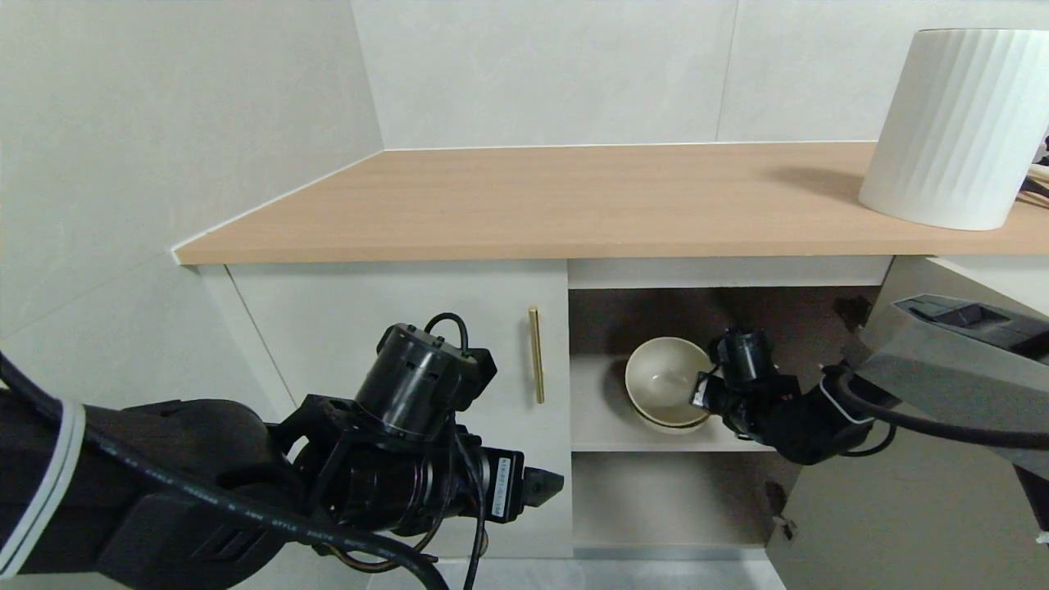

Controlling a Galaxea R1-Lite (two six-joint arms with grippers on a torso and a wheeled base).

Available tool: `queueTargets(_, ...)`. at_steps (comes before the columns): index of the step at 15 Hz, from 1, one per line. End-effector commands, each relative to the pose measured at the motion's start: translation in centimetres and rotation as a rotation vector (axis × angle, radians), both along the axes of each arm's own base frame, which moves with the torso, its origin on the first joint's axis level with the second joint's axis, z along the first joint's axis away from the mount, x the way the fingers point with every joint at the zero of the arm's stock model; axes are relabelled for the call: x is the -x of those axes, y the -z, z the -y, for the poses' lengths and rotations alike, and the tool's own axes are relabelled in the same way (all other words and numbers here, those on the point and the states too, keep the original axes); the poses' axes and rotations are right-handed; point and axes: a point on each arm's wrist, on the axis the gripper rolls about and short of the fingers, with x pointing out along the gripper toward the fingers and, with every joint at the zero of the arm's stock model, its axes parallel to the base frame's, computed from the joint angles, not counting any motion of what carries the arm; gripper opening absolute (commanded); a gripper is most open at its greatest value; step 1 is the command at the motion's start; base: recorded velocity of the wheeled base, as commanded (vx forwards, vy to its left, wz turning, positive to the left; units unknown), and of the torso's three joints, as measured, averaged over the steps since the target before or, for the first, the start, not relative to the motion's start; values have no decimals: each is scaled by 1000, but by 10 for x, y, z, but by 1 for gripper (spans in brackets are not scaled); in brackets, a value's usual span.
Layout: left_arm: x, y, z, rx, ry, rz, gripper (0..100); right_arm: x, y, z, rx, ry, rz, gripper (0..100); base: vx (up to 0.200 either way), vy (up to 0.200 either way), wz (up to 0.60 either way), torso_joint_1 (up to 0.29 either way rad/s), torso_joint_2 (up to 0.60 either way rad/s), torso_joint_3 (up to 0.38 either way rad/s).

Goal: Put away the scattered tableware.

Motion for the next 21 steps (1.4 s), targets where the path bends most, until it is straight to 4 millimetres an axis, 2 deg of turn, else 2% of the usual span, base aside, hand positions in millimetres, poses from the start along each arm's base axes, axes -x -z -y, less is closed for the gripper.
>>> queueTargets(1,0,0,0,0,0,-1,100,-4,4,3,5,12,-5,0,0,0,0,0,0,0)
queueTargets(12,0,0,0,-1,-1,-1,100,-5,9,4,14,16,-16,0,0,0,0,0,0,0)
queueTargets(13,0,0,0,-1,-1,-1,100,-5,8,4,13,16,-14,100,0,0,0,0,0,0)
queueTargets(21,0,-1,-1,3,-3,4,100,-2,5,4,10,13,-13,100,0,0,0,0,0,0)
